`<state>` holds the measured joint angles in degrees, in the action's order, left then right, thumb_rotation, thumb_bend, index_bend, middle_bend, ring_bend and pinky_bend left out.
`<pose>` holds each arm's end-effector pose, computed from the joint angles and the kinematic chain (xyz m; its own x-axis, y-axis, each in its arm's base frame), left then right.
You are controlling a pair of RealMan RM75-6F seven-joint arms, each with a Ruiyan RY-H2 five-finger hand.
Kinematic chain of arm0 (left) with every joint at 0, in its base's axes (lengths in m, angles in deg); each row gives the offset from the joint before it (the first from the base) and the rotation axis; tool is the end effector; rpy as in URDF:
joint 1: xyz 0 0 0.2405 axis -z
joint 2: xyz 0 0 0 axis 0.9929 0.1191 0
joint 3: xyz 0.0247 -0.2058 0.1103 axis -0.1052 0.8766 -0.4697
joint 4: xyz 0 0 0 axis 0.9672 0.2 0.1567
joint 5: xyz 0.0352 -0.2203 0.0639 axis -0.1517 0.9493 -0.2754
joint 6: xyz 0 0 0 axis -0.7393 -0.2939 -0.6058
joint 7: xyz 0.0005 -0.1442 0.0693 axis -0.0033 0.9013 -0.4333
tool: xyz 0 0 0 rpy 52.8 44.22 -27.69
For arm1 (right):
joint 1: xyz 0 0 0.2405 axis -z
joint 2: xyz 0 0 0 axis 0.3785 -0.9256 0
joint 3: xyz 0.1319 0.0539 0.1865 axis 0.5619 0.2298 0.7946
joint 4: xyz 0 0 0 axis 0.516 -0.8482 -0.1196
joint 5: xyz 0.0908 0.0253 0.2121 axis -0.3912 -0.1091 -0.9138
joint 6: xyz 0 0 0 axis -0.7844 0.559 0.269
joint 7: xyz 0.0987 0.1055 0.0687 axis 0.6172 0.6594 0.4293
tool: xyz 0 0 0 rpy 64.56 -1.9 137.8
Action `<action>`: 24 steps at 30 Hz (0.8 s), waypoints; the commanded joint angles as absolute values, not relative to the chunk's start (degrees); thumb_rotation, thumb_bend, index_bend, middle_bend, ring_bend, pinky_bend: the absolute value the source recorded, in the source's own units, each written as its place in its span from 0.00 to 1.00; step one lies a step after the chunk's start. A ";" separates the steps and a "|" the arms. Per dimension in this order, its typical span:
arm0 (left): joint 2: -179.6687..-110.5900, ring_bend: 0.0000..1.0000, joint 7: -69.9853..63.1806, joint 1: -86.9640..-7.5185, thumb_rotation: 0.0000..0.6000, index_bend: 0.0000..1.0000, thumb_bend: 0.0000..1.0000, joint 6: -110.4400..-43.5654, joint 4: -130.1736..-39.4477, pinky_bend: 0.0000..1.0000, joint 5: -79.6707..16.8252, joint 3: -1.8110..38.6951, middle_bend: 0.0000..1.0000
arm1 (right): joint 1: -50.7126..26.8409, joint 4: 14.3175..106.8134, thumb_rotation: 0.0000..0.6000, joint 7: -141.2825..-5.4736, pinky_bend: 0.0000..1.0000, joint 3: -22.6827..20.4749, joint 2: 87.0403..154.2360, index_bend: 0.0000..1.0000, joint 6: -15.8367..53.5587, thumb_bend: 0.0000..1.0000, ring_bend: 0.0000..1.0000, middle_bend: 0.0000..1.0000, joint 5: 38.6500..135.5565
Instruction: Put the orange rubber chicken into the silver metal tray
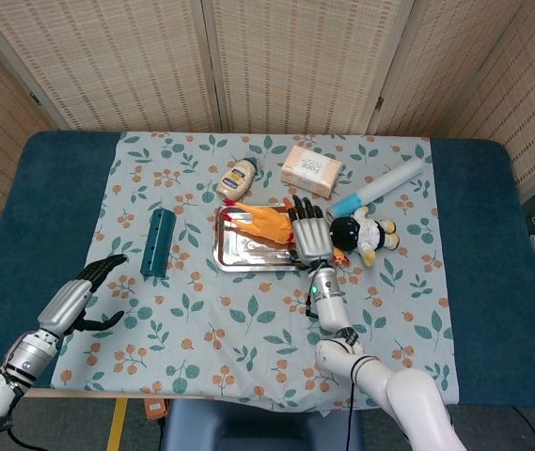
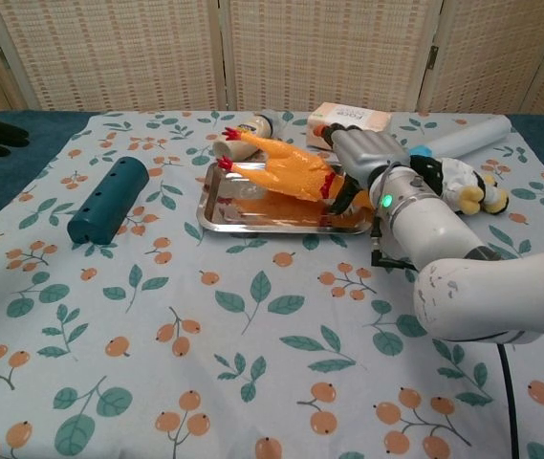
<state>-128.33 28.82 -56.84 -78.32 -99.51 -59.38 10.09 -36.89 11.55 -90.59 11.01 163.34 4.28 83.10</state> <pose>-0.2492 0.2850 0.0682 0.0333 0.3682 0.9291 0.9735 -0.2222 0.0531 -0.1116 -0.4385 -0.1248 0.4775 -0.1269 0.8694 -0.8750 -0.1585 0.4575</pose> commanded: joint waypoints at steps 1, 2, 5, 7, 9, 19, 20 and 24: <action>-128.21 0.00 28.83 -56.86 1.00 0.00 0.34 -78.34 -99.63 0.00 -59.33 10.12 0.00 | -36.47 13.47 1.00 -89.65 0.15 11.46 162.23 0.00 5.35 0.12 0.00 0.00 83.78; -128.09 0.00 28.83 -56.94 1.00 0.00 0.34 -78.46 -99.82 0.00 -59.43 10.06 0.00 | -36.09 14.93 1.00 -89.26 0.15 11.58 161.44 0.00 5.98 0.12 0.00 0.00 84.08; -127.87 0.00 28.75 -57.15 1.00 0.00 0.34 -78.94 -100.33 0.00 -59.77 9.96 0.00 | -34.28 21.30 1.00 -88.50 0.15 11.60 158.11 0.00 7.99 0.12 0.00 0.00 84.98; -127.76 0.00 28.66 -57.32 1.00 0.00 0.34 -79.28 -100.68 0.00 -59.94 9.89 0.00 | -32.40 27.64 1.00 -88.51 0.15 11.51 154.91 0.00 9.44 0.12 0.00 0.00 85.38; -127.64 0.00 28.55 -57.67 1.00 0.00 0.34 -79.77 -101.15 0.00 -60.07 9.74 0.00 | -29.71 37.03 1.00 -89.67 0.15 11.29 149.98 0.00 11.21 0.12 0.00 0.00 85.56; -124.92 0.00 25.22 -61.36 1.00 0.00 0.34 -83.09 -103.32 0.00 -61.16 7.06 0.00 | -16.90 82.67 1.00 -98.72 0.15 7.79 122.89 0.00 15.17 0.11 0.00 0.00 80.33; -123.90 0.00 23.48 -62.31 1.00 0.00 0.34 -83.34 -103.84 0.00 -60.83 6.28 0.00 | -15.14 86.59 1.00 -99.79 0.15 6.03 119.93 0.00 16.43 0.11 0.00 0.00 81.27; -123.50 0.00 13.47 -67.32 1.00 0.00 0.35 -88.85 -103.50 0.00 -57.80 6.02 0.00 | -7.58 94.71 1.00 -102.66 0.13 -2.03 112.83 0.00 24.86 0.11 0.00 0.00 89.69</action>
